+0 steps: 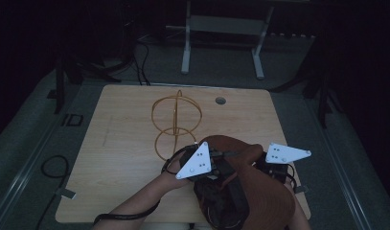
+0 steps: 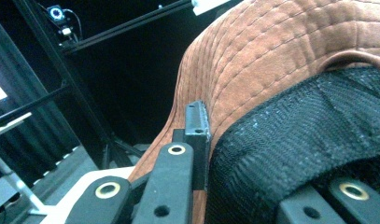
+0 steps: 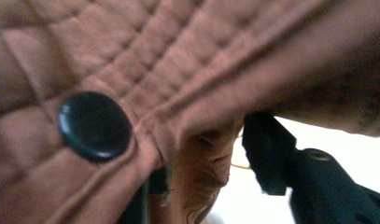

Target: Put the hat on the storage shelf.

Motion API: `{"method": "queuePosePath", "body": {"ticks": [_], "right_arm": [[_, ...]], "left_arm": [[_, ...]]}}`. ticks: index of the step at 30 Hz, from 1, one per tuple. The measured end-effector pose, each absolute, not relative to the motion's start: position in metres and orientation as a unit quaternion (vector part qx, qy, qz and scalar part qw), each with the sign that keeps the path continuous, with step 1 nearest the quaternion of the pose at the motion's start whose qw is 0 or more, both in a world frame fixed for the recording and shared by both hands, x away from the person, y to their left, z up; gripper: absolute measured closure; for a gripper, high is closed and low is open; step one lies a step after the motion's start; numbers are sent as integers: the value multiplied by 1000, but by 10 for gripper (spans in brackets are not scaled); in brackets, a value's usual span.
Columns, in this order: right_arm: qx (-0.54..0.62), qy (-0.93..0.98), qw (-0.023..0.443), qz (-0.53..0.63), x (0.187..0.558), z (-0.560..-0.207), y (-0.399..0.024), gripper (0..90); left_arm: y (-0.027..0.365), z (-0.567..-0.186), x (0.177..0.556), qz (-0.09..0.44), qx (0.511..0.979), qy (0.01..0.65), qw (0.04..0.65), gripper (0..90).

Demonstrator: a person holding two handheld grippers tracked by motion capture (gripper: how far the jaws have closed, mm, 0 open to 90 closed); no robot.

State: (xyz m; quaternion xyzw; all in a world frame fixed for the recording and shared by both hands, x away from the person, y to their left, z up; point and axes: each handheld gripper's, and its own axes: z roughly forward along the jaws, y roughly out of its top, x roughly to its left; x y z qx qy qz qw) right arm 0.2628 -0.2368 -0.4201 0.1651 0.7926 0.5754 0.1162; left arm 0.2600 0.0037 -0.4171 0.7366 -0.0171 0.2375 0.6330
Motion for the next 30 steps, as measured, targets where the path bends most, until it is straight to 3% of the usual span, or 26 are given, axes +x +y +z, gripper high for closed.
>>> {"method": "queuePosePath", "body": {"ticks": [5,8,15,21,30], "right_arm": [[145,801,105,571,262,-420,-234,780],[139,803,97,571,262,-421,-233,849],[138,806,99,567,261,-422,-233,877],[142,807,101,565,260,-421,-238,879],[137,812,112,556,259,-417,-236,880]], "left_arm": [[3,-418,261,230,746,-23,624,854],[3,-418,261,226,748,-22,624,852],[4,-416,262,227,756,-22,614,782],[7,-412,263,233,755,32,612,474],[10,-403,261,240,777,45,581,379]]}}
